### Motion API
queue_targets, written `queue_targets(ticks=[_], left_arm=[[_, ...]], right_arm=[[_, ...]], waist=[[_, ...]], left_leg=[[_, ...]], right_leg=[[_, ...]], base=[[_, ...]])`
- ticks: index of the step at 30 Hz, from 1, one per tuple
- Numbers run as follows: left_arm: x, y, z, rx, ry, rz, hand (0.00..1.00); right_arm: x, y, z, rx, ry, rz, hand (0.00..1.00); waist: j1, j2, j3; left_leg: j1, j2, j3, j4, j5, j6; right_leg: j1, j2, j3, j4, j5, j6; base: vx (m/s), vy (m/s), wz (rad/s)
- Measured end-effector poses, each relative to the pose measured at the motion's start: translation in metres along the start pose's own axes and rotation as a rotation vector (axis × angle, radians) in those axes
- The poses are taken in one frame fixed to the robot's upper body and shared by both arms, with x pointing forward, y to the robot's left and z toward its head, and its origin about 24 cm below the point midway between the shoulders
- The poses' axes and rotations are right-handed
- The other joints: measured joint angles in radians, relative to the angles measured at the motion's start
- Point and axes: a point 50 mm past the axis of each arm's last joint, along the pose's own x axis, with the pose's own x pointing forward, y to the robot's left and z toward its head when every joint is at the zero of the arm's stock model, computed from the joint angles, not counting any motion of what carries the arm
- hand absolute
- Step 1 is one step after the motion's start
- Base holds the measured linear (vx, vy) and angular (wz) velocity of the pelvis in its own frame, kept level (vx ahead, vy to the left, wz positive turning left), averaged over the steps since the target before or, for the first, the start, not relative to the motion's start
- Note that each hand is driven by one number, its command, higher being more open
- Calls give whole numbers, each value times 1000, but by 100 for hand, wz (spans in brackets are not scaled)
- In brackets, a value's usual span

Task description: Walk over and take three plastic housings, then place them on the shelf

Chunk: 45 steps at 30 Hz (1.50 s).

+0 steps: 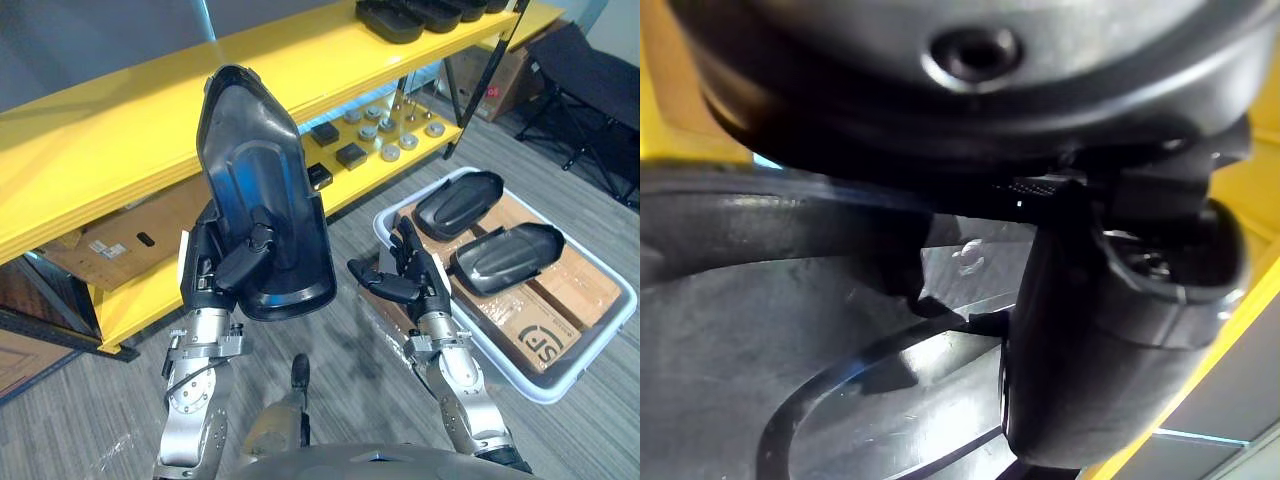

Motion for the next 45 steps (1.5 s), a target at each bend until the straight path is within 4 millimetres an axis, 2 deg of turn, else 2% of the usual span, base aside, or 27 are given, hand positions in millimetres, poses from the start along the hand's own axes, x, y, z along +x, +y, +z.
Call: queue_targets(ticks=[2, 4, 5, 6, 10, 12, 14, 16, 17, 18, 19, 20, 21, 22, 25, 27, 28, 29, 31, 32, 33, 34, 35, 38, 40, 43, 45], left_arm=[[0, -2, -1, -8, 7, 20, 0], [0, -2, -2, -16, 9, 35, 0], [2, -2, 0, -16, -3, 41, 0], [3, -1, 1, -15, -10, 49, 0], [0, 5, -1, -12, 1, 101, 0], [-1, 10, 0, -12, -3, 133, 0], [-3, 14, 1, -16, -6, 161, 0], [-3, 18, 6, -25, -24, 172, 0], [-3, 20, 10, -21, -42, 169, 0], [-3, 22, 13, -17, -56, 176, 0], [-3, 23, 14, -16, -57, 173, 0], [-4, 25, 16, -2, -64, 166, 0], [-4, 26, 18, 4, -68, 164, 0], [-2, 27, 21, 9, -83, 168, 0], [0, 28, 23, 9, -98, 180, 0], [4, 27, 25, 1, -118, 186, 0], [7, 26, 26, -6, -129, 190, 0], [9, 26, 26, -7, -130, 192, 0], [11, 27, 23, -6, -122, 202, 0], [10, 28, 22, 1, -111, 210, 0], [9, 28, 21, 5, -106, 208, 0], [9, 27, 19, -3, -100, 207, 0], [8, 23, 15, -22, -82, 209, 0], [6, 17, -1, -44, -14, 193, 0], [5, 15, -5, -49, 0, 188, 0], [5, 19, -3, -44, -6, 203, 0], [4, 24, -3, -33, -9, 242, 0]], right_arm=[[-1, -6, 2, -19, -11, -7, 100], [-1, -11, 6, -30, -32, -18, 100], [1, -10, 12, -20, -69, -22, 100], [2, -10, 17, -18, -102, -21, 100], [3, -9, 26, -2, -176, -29, 100], [5, -5, 30, 18, -207, -37, 100], [5, -2, 30, 42, -218, -49, 100], [5, 2, 30, 74, -228, -73, 100], [3, 1, 31, 83, -231, -93, 100], [2, 0, 32, 83, -235, -108, 100], [1, -1, 31, 83, -233, -116, 100], [0, -2, 31, 87, -229, -129, 100], [0, -2, 31, 89, -230, -131, 100], [1, -1, 33, 91, -242, -129, 100], [1, -6, 36, 82, -254, -136, 100], [0, -13, 45, 70, -296, -142, 100], [-1, -19, 52, 55, -327, -147, 100], [-1, -21, 54, 50, -334, -147, 100], [-3, -24, 55, 43, -336, -152, 100], [-4, -24, 53, 43, -331, -148, 100], [-7, -24, 54, 46, -333, -138, 100], [-8, -26, 56, 39, -342, -137, 100], [-5, -28, 63, 13, -370, -118, 100], [-5, -38, 68, -28, -382, -122, 100], [-8, -48, 70, -47, -387, -154, 100], [-13, -60, 71, -37, -389, -195, 100], [-16, -61, 67, -32, -370, -198, 100]], waist=[[-7, 15, 10], [-11, 20, 16], [-13, -13, 40], [-3, -3, 55], [0, 2, 104], [1, -3, 120], [7, -9, 125], [18, -43, 129], [26, -46, 121], [23, -54, 120], [17, -56, 118], [6, -63, 114], [1, -65, 110], [-9, -65, 109], [-17, -44, 90], [-32, -21, 79], [-43, -9, 72], [-49, -6, 73], [-66, -10, 70], [-76, -36, 55], [-84, -71, 33], [-82, -63, 21], [-65, -32, 9], [-85, -6, 5], [-85, -5, 5], [-79, 6, -2], [-78, 8, -1]], left_leg=[[-6, 15, -8, 0, 3, -7], [-24, 20, -4, 6, -56, -56], [-60, 17, 38, 64, -131, -57], [-85, 19, 49, 170, -135, -28], [-106, 22, 60, 366, -212, 0], [-134, 19, 75, 489, -306, 9], [-135, 8, 89, 572, -377, 21], [-125, -11, 113, 625, -431, 40], [-116, -15, 132, 661, -481, 58], [-108, -37, 115, 672, -508, 70], [-100, -55, 104, 665, -513, 78], [-65, -73, 81, 623, -514, 87], [-49, -78, 65, 599, -508, 97], [0, -87, 30, 536, -485, 104], [90, -87, -31, 441, -474, 98], [125, -85, -69, 403, -474, 93], [152, -82, -96, 390, -485, 74], [165, -80, -106, 390, -491, 64], [213, -67, -124, 396, -522, 15], [235, -68, -138, 413, -546, -23], [241, -72, -147, 432, -586, -45], [242, -58, -148, 440, -614, -38], [237, 2, -149, 452, -641, -40], [249, 63, -101, 404, -607, -59], [273, 79, -38, 369, -581, -53], [274, 85, -28, 362, -575, -53], [230, 84, -20, 476, -575, -52]], right_leg=[[-5, 18, -1, 0, -10, -8], [-23, 20, -7, 11, -15, -22], [-44, -14, -10, 12, -16, -34], [-51, -22, -5, 20, -15, -34], [-52, -39, 14, 80, -28, -16], [-42, -60, 24, 119, -62, 3], [-8, -83, 25, 132, -97, -1], [34, -116, 22, 113, -120, -28], [61, -119, 18, 130, -125, -67], [16, -153, 45, 277, -77, -132], [-23, -165, 62, 352, -29, -174], [-94, -173, 125, 483, 100, -192], [-122, -165, 163, 527, 93, -163], [-174, -112, 202, 557, 29, -122], [-256, -17, 186, 421, -20, -133], [-335, 34, 237, 290, -16, -128], [-396, 61, 312, 193, 14, -88], [-414, 69, 339, 162, 29, -71], [-421, 86, 382, 63, 126, -72], [-412, 88, 398, -7, 263, -79], [-396, 82, 405, -44, 467, -103], [-383, 84, 383, -41, 410, -84], [-351, 131, 350, -104, 392, -89], [-292, 153, 273, -166, 390, -113], [-269, 155, 249, -173, 383, -124], [-257, 160, 240, -186, 379, -127], [-230, 168, 246, -222, 373, -127]], base=[[-140, -88, 2], [-111, -33, 17], [-87, 12, 11], [-54, 19, -2], [-2, 30, -9], [54, 89, -14], [108, 134, -6], [176, 190, 5], [276, 158, 27], [300, 142, 41], [319, 176, 65], [335, 177, 57], [428, 156, 75], [392, 59, 58], [430, 35, 62], [394, -7, 66], [272, -27, 51], [407, -109, 66], [345, -169, 61], [348, -274, 82], [342, -317, 86], [396, -366, 60], [258, -227, 27], [218, -225, 63], [83, -125, 42], [4, -35, 14], [-47, -12, 2]])
